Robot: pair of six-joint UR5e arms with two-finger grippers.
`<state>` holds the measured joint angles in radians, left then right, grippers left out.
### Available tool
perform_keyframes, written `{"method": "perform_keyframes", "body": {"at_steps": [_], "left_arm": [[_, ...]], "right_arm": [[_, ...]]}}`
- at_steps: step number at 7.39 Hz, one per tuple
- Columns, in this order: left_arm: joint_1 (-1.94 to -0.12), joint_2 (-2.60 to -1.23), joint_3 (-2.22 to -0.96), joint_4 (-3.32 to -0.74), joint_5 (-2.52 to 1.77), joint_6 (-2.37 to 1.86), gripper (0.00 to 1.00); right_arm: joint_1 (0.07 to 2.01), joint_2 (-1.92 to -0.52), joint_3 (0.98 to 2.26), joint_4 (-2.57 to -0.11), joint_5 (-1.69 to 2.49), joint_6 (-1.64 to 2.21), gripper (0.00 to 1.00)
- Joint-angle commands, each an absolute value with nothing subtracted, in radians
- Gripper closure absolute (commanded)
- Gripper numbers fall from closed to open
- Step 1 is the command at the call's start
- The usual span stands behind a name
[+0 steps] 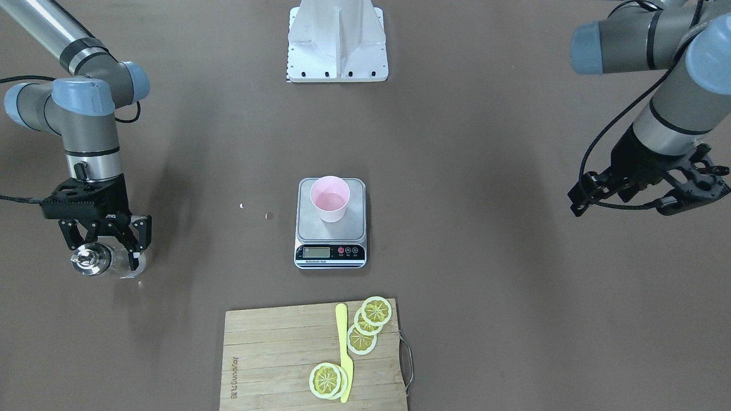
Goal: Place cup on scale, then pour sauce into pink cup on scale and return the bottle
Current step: 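Lower the glass dispenser onto the table beside the scale with the right gripper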
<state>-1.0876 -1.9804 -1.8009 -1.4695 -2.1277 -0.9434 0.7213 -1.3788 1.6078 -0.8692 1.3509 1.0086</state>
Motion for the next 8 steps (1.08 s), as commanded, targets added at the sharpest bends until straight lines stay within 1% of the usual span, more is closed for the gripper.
{"method": "perform_keyframes", "body": {"at_steps": [1, 6, 7, 8], "left_arm": [[-1.088, -1.98, -1.801, -1.47, -2.128, -0.943, 0.02], [-1.086, -1.98, -1.796, -1.47, -2.128, -0.943, 0.02], [-1.085, -1.98, -1.795, -1.47, -2.128, -0.942, 0.02], [-1.085, -1.98, -1.795, -1.47, -2.128, -0.942, 0.02]], "right_arm": [[0.718, -1.379, 1.605, -0.868, 1.353, 1.005, 1.0], [0.716, -1.381, 1.603, -0.87, 1.35, 0.999, 1.0], [0.715, -1.381, 1.601, -0.87, 1.35, 0.997, 0.91], [0.715, -1.387, 1.605, -0.87, 1.348, 0.997, 0.79]]}}
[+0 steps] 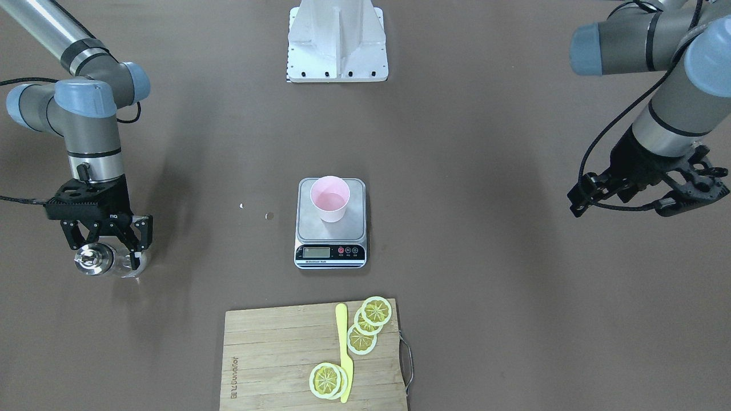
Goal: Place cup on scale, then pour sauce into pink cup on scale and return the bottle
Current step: 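Lower the glass dispenser onto the table beside the scale with the right gripper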
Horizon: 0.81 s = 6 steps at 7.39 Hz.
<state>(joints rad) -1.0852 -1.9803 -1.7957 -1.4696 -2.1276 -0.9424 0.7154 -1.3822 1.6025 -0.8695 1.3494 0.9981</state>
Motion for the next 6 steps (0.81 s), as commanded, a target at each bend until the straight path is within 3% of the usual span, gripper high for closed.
{"method": "perform_keyframes", "body": {"at_steps": [1, 3, 6], "left_arm": [[-1.085, -1.98, -1.793, -1.47, -2.128, -0.94, 0.02], [-1.085, -1.98, -1.792, -1.47, -2.128, -0.937, 0.02], [-1.083, -1.98, -1.79, -1.47, -2.128, -0.933, 0.02]], "right_arm": [[0.713, -1.391, 1.606, -0.868, 1.347, 0.997, 0.65], [0.712, -1.394, 1.608, -0.868, 1.345, 1.003, 0.44], [0.71, -1.413, 1.615, -0.867, 1.345, 1.009, 0.21]]}}
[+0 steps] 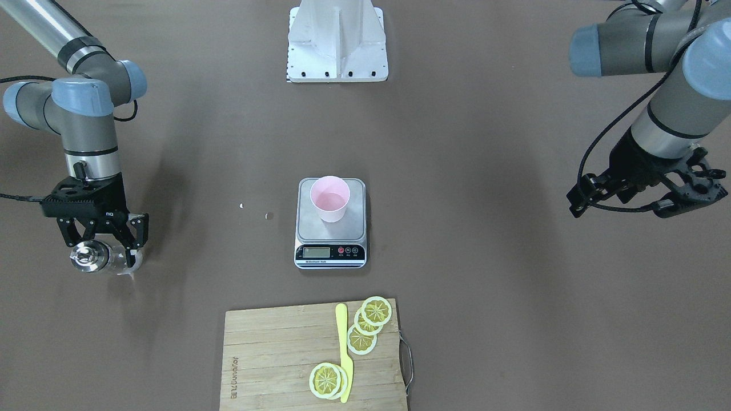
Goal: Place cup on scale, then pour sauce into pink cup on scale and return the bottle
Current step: 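Lower the glass dispenser onto the table beside the scale with the right gripper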
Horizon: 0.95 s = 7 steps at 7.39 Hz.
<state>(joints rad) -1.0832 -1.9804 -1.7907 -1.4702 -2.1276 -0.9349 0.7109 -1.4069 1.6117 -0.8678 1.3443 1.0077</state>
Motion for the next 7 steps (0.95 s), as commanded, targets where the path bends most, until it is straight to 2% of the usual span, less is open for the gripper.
{"method": "perform_keyframes", "body": {"at_steps": [1, 4, 7], "left_arm": [[-1.083, -1.98, -1.789, -1.47, -2.128, -0.933, 0.02], [-1.083, -1.98, -1.79, -1.47, -2.128, -0.933, 0.02], [-1.085, -1.979, -1.792, -1.47, -2.128, -0.933, 0.02]], "right_arm": [[0.709, -1.417, 1.618, -0.867, 1.347, 1.009, 0.05], [0.706, -1.43, 1.631, -0.867, 1.348, 1.012, 0.01], [0.677, -1.526, 1.729, -0.867, 1.356, 1.012, 0.0]]}}
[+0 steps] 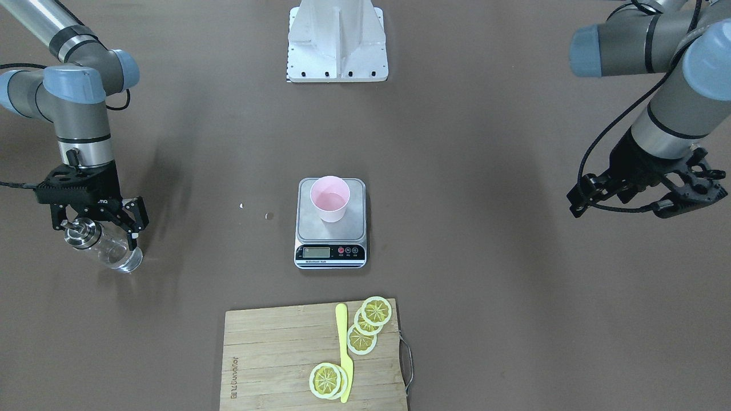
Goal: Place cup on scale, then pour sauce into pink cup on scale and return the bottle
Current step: 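Lower the glass dispenser onto the table beside the scale with the right gripper, then open the right gripper and withdraw it from the dispenser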
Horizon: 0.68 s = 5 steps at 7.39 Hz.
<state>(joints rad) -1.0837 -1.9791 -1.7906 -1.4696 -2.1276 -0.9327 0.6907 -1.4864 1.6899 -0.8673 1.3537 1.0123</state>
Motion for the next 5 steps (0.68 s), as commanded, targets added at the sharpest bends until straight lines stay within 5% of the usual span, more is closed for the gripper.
{"method": "perform_keyframes", "body": {"at_steps": [1, 5], "left_arm": [[-1.085, -1.979, -1.792, -1.47, -2.128, -0.933, 0.02], [-1.085, -1.968, -1.796, -1.471, -2.128, -0.931, 0.02]], "right_arm": [[0.667, -1.541, 1.739, -0.868, 1.356, 1.012, 0.0], [0.658, -1.711, 1.964, -0.879, 1.482, 1.011, 0.0]]}}
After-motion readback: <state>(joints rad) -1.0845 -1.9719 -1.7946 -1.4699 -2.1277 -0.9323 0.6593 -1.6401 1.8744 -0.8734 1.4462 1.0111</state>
